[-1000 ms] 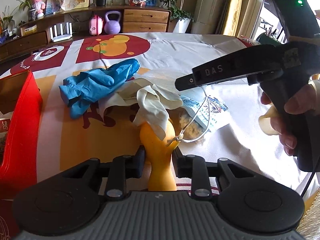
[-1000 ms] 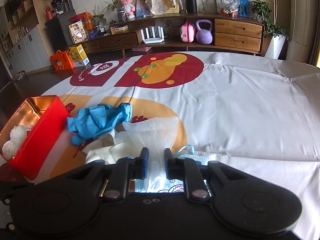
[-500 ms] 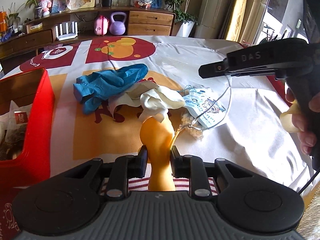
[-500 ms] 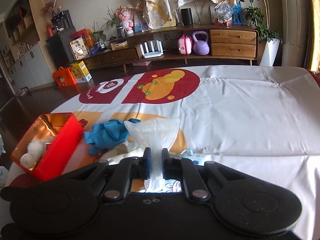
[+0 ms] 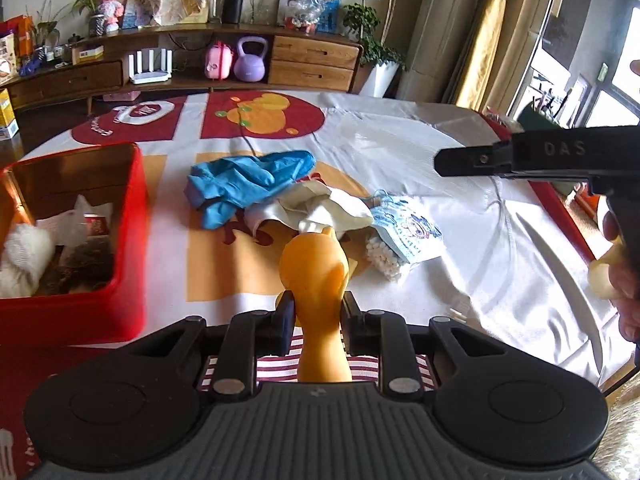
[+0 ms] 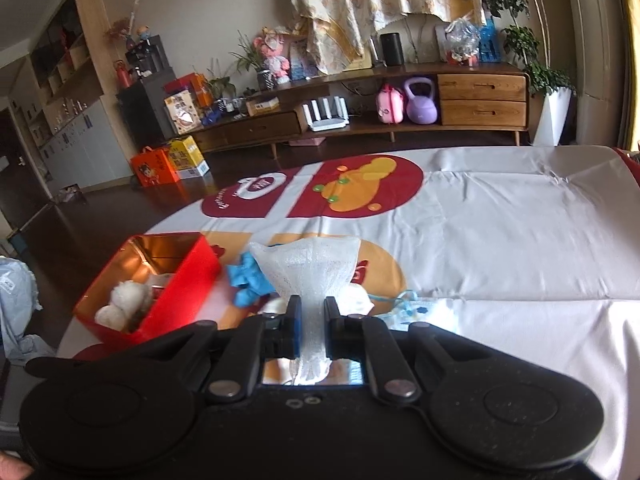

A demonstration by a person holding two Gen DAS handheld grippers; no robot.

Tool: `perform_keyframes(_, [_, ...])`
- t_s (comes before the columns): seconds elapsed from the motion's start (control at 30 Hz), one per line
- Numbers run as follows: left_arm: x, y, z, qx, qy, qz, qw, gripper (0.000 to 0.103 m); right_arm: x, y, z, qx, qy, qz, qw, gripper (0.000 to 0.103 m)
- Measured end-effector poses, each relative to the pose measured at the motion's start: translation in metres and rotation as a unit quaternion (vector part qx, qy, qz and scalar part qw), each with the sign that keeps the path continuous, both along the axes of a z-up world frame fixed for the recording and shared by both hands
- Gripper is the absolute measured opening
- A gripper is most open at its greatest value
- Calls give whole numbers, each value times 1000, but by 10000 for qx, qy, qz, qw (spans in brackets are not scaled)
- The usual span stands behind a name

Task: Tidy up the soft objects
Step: 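Carry the yellow toy with the left tool while the right tool carries the plastic film to the tin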

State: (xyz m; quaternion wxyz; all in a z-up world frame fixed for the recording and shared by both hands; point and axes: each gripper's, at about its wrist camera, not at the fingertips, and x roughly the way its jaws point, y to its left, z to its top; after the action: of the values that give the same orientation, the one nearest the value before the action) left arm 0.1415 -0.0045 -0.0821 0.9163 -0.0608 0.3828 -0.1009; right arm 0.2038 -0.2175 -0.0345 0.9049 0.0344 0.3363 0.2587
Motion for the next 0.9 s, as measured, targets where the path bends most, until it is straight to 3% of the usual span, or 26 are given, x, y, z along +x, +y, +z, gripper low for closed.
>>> perform_keyframes(0.9, [-34,84,51,34,-151,867,9961,23,-53,94,31,-7,-31,841,9965,11])
